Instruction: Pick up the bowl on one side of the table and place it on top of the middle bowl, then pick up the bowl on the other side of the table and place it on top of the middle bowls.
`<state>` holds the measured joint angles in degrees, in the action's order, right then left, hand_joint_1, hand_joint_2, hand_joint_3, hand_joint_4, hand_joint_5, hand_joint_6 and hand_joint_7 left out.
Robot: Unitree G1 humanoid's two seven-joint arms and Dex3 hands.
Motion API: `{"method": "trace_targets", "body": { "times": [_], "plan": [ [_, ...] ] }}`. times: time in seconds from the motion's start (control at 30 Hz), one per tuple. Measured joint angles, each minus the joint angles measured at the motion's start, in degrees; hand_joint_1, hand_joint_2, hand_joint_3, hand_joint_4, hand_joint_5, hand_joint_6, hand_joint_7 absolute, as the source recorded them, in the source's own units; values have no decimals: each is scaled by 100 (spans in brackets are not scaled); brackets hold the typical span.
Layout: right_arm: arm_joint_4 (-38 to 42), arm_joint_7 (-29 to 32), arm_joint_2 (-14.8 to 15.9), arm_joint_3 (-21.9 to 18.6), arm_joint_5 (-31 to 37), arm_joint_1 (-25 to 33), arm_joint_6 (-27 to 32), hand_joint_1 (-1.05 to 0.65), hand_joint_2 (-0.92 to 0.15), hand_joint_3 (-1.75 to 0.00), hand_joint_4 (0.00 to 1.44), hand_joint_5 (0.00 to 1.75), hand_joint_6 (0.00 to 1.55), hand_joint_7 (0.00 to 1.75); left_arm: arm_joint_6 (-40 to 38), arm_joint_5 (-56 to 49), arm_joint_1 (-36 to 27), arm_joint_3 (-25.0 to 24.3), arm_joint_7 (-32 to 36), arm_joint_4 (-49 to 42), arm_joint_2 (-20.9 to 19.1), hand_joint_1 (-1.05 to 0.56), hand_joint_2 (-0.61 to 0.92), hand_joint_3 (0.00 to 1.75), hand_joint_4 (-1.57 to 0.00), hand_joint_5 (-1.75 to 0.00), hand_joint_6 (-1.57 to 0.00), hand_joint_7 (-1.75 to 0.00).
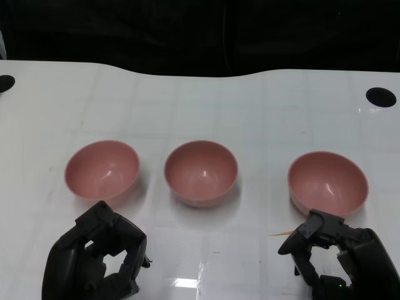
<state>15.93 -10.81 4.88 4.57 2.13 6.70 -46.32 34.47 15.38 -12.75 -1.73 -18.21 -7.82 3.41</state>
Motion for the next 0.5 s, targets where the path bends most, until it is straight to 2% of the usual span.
{"method": "trace_targets", "body": {
  "times": [0.5],
  "plan": [
    [33, 0, 0, 4, 2, 0, 1, -19, -62, -96, 86, 158, 81, 122, 0, 3, 0, -2, 0, 0, 5, -17, 59, 96, -76, -168, -75, -143]
  ]
}}
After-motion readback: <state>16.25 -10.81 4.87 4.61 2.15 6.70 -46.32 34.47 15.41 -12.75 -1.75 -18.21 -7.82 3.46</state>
